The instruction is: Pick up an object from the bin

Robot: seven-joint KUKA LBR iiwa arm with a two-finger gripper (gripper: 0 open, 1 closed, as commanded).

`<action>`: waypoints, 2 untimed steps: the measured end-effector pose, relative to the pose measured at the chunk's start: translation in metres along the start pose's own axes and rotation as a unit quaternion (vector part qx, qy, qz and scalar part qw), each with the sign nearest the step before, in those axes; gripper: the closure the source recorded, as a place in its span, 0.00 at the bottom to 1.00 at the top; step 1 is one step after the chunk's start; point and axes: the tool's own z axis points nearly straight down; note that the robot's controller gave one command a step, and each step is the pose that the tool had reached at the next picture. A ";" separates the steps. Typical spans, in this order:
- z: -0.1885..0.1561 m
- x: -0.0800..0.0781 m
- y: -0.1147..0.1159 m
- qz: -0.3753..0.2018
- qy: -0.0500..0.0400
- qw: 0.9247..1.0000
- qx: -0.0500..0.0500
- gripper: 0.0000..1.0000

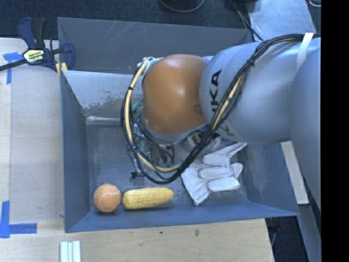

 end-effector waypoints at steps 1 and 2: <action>0.035 0.007 -0.011 0.049 0.001 0.999 0.001 0.00; 0.070 0.012 -0.002 0.059 0.000 0.998 0.000 0.00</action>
Offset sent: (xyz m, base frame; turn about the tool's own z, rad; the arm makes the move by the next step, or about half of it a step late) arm -0.0198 0.0057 -0.1079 -0.0452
